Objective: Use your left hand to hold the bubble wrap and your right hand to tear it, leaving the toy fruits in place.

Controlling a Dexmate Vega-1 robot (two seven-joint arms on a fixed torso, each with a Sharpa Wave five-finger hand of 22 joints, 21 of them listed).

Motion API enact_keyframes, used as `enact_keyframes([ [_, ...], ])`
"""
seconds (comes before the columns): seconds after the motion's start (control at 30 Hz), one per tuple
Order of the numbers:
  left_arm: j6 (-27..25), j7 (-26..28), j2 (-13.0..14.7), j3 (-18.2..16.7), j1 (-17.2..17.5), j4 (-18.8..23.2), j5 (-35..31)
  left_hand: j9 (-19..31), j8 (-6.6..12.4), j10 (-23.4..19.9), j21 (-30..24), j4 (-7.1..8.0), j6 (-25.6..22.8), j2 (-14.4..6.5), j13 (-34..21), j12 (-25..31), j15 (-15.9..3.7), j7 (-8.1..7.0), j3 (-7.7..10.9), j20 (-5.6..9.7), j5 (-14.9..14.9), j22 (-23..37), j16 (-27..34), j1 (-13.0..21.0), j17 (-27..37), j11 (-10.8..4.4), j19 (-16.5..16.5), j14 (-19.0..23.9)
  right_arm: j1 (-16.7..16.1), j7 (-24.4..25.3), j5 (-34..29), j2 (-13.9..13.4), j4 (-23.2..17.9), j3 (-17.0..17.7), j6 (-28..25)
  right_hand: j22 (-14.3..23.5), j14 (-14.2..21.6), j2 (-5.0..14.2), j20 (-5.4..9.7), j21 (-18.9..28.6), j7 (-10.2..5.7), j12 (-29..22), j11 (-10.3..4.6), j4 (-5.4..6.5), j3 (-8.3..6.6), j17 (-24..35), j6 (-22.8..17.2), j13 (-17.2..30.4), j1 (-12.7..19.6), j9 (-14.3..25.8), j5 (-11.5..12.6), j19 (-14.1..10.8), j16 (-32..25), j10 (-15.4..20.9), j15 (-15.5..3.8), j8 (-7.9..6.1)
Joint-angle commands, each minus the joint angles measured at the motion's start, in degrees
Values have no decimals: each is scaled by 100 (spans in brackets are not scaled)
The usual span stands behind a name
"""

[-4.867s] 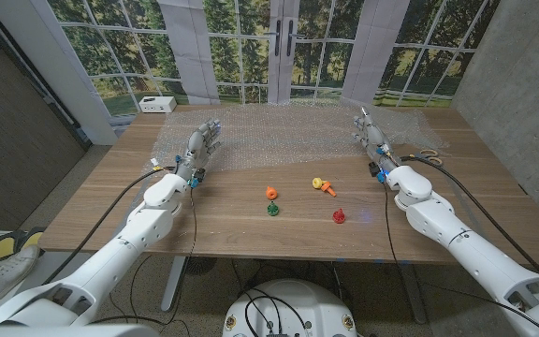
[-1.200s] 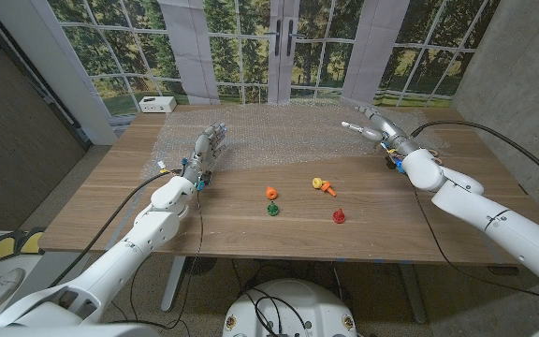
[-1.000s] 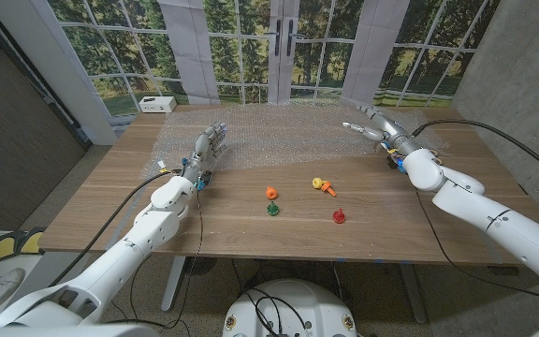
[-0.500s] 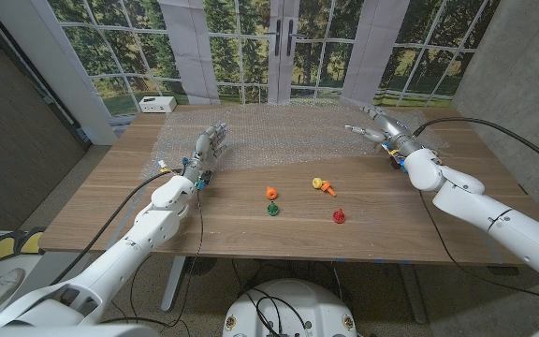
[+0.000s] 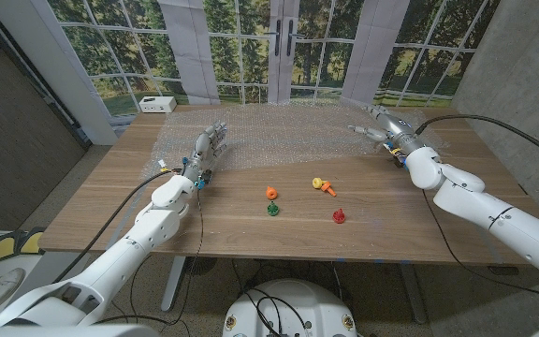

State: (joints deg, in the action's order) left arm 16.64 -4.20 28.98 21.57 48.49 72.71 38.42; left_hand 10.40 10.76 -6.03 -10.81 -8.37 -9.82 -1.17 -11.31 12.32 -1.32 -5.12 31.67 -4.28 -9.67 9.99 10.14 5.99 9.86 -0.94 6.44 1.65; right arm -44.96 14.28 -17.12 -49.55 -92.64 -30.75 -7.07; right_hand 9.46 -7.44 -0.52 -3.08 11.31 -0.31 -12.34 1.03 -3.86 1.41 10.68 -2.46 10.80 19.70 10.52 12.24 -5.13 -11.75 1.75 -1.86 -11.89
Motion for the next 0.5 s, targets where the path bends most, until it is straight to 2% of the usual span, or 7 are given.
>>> enact_keyframes([
  [0.03, 4, -53, -4, 2, -37, -54, 12, 16, 17, -37, -41, -6, -32, 21, -23, 49, -6, 8, -16, 10, -21, 15, 40, 77, 21, -1, 11, 37, -11, -4, -67, -50, -96, -7, -286, 21, 1, 17, -90, -2, 14, 14, -3, -12, 53, 11, -52, 24, -64, 26, -19, 12, 1, 48, -121, 25],
  [0.13, 14, -57, -3, -1, -38, -53, 12, 16, 17, -34, -41, -7, -34, 18, -23, 47, -9, 9, -14, 10, -22, 14, 41, 81, 21, -7, 14, 41, -16, -5, -90, -65, -118, -19, -339, 20, -1, 18, -94, -6, 10, 16, -3, -12, 54, 10, -52, 24, -65, 26, -18, 14, 4, 49, -119, 27],
  [0.2, 13, -64, -3, -1, -41, -57, 15, 16, 18, -47, -42, -7, -37, 15, -23, 52, -8, 7, -13, 11, -23, 14, 40, 83, 20, -7, 15, 40, -26, -17, -85, -81, -134, -20, -354, 19, 5, 23, 12, 0, 17, 21, -6, -14, 55, 9, -54, 25, -64, 27, -17, -23, 8, 53, -113, 31],
  [0.27, 9, -69, -4, 2, -44, -62, 15, 16, 21, -42, -42, -7, -45, 12, -23, 50, -7, 9, -11, 12, -23, 14, 41, 86, 20, 3, 15, 42, -37, -12, -95, -89, -152, -21, -399, 19, 10, 23, 24, -2, 16, 25, -2, -14, 57, 9, -53, 26, -66, 27, -16, -33, 9, 52, -100, 34],
  [0.5, 29, -84, -9, -3, -12, -56, 33, 16, 21, -57, -42, -10, -51, 5, -23, 53, -11, 1, -8, 21, -25, 14, 43, 95, 20, -5, 18, 50, -45, -19, -29, -87, -120, -3, -508, 18, -20, 26, -58, -23, 15, 37, -25, -16, 61, 9, -52, 27, -68, 28, -15, -6, 27, 37, -98, 40],
])
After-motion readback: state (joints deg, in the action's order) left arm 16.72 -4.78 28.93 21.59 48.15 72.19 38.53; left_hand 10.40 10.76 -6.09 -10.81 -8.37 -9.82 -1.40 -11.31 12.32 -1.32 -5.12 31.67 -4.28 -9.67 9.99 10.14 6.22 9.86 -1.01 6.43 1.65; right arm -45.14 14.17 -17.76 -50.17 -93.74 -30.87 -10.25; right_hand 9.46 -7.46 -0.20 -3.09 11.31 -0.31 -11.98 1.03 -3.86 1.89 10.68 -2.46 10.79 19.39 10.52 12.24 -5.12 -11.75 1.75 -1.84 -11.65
